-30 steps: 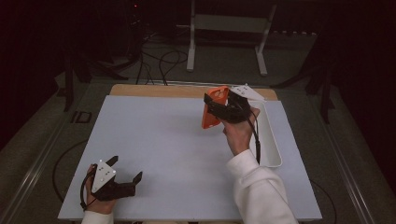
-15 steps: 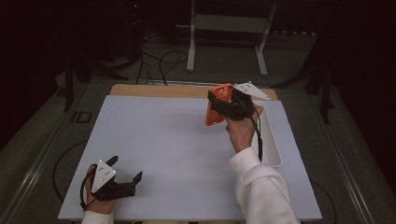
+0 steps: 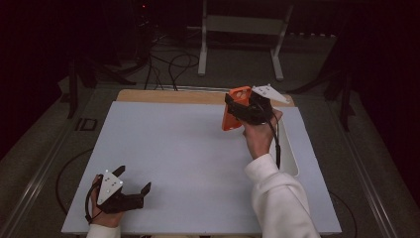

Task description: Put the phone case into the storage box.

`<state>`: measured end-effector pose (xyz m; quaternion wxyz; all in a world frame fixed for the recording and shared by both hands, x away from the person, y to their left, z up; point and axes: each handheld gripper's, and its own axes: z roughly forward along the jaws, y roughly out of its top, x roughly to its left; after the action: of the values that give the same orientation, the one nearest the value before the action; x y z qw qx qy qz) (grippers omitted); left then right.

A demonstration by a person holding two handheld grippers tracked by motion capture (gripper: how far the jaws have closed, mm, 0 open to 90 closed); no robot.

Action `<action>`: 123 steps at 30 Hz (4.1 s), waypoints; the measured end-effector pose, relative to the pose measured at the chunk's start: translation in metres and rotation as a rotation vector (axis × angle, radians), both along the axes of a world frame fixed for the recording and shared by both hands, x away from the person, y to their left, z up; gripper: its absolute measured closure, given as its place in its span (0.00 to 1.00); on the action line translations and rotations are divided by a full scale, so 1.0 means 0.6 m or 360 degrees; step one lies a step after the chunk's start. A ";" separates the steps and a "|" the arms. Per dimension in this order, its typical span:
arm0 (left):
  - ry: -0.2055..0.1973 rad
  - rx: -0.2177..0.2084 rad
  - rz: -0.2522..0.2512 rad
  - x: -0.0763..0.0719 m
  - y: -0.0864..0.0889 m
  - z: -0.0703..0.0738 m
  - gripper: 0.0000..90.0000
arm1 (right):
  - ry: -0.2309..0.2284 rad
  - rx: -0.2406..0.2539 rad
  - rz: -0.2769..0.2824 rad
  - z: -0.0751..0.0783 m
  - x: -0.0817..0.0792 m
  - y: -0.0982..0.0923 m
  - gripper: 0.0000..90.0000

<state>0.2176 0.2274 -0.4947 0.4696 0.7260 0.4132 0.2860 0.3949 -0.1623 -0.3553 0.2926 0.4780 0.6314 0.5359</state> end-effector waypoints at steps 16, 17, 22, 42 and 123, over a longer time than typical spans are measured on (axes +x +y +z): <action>0.0003 0.0006 0.0002 0.000 -0.001 -0.001 0.00 | 0.0004 -0.0007 -0.0055 -0.002 0.012 -0.018 0.18; 0.0002 0.0006 0.0001 0.000 -0.001 -0.001 0.00 | 0.0004 -0.0007 -0.0059 -0.001 0.013 -0.019 0.18; 0.0003 0.0005 0.0003 0.000 -0.001 -0.001 0.00 | 0.0000 -0.0010 -0.0070 0.003 0.016 -0.022 0.18; 0.0003 0.0005 0.0006 0.000 -0.001 -0.001 0.00 | -0.0005 -0.0033 -0.0147 0.008 0.028 -0.051 0.18; -0.0008 -0.0025 0.0019 0.000 0.003 0.002 0.00 | 0.0036 -0.0138 -0.0472 -0.012 0.084 -0.137 0.18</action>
<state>0.2177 0.2293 -0.4937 0.4744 0.7192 0.4186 0.2873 0.4453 -0.2444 -0.3625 0.3817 0.5589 0.5798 0.4537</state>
